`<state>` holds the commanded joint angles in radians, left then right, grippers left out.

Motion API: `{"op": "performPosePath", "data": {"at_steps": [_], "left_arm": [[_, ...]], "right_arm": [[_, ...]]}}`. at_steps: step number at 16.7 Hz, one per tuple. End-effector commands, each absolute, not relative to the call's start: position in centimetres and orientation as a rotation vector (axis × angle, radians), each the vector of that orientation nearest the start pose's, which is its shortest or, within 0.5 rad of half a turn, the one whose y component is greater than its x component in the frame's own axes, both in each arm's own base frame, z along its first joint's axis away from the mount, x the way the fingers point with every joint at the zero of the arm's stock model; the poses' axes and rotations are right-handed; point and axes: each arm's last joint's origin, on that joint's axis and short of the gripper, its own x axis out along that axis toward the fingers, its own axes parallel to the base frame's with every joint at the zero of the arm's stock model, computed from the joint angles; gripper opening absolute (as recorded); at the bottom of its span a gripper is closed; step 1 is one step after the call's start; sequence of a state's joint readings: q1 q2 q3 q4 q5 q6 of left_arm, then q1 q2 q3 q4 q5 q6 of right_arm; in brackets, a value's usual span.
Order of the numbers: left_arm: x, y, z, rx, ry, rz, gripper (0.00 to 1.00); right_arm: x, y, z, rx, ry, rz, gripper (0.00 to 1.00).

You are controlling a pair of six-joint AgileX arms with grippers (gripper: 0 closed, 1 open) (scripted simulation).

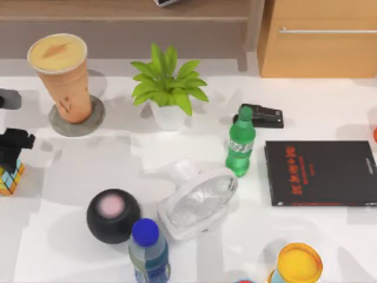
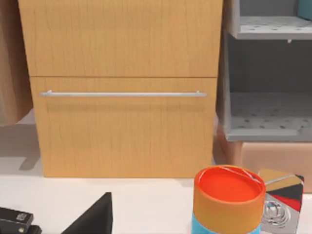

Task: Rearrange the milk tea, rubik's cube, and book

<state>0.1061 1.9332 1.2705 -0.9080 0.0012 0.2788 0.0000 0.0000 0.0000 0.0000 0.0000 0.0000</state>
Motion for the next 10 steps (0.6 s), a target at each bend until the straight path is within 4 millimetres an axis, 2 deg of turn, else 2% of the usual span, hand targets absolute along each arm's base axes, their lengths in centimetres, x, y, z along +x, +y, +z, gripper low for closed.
{"op": "performPosePath", "data": {"at_steps": [2,10], "left_arm": [[34.7,4.0,14.6,0.132,1.564,-0.132,0.0],[34.7,4.0,17.5,0.132,1.564,-0.132,0.0]], "right_arm": [[10.6,-0.1,16.0,0.0,0.0,0.0,1.0],[10.6,-0.1,16.0,0.0,0.0,0.0,1.0]]}}
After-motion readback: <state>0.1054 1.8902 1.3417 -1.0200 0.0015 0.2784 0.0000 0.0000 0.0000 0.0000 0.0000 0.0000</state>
